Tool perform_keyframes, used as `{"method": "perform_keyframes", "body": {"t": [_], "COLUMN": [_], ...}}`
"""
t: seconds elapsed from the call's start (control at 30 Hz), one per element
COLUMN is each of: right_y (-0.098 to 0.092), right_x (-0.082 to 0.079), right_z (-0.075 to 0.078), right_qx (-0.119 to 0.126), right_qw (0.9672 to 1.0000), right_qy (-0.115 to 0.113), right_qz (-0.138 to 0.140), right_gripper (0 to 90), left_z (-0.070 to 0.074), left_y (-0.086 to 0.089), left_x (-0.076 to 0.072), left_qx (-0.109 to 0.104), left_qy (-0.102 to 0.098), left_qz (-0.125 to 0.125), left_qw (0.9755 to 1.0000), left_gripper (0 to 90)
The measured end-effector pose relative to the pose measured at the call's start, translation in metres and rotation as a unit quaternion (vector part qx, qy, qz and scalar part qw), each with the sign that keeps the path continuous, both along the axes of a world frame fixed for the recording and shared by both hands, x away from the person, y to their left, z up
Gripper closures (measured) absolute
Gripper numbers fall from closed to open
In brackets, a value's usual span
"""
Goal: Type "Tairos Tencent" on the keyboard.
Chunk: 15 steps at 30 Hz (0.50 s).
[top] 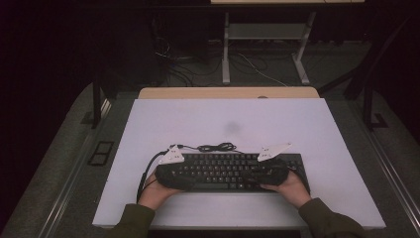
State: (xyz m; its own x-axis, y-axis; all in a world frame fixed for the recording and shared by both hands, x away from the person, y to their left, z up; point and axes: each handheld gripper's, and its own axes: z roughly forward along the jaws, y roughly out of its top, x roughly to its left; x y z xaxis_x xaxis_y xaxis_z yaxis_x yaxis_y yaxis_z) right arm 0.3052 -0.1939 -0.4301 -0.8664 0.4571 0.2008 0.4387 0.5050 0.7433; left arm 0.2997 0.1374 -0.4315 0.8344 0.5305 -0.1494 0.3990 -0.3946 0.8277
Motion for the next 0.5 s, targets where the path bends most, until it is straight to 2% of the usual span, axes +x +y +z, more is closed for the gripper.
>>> {"method": "perform_keyframes", "body": {"t": [0.2, 0.33, 0.5], "right_y": [-0.0129, -0.0127, -0.0130], "right_x": [-0.0029, -0.0008, 0.0022], "right_z": [-0.0031, -0.0068, -0.0080], "right_qx": [-0.017, -0.030, -0.029], "right_qw": [0.9998, 0.9995, 0.9995], "right_qy": [-0.003, -0.001, 0.004], "right_qz": [-0.005, 0.010, 0.014], "right_gripper": [89.3, 89.4, 89.4], "left_z": [0.0013, 0.0031, 0.0055], "left_y": [-0.0010, -0.0020, -0.0034], "left_x": [0.0009, 0.0018, 0.0040], "left_qx": [-0.002, -0.003, -0.011], "left_qy": [0.000, -0.002, -0.003], "left_qz": [0.005, 0.007, 0.006], "left_qw": [1.0000, 1.0000, 0.9999], "left_gripper": [25.5, 26.0, 30.7]}}
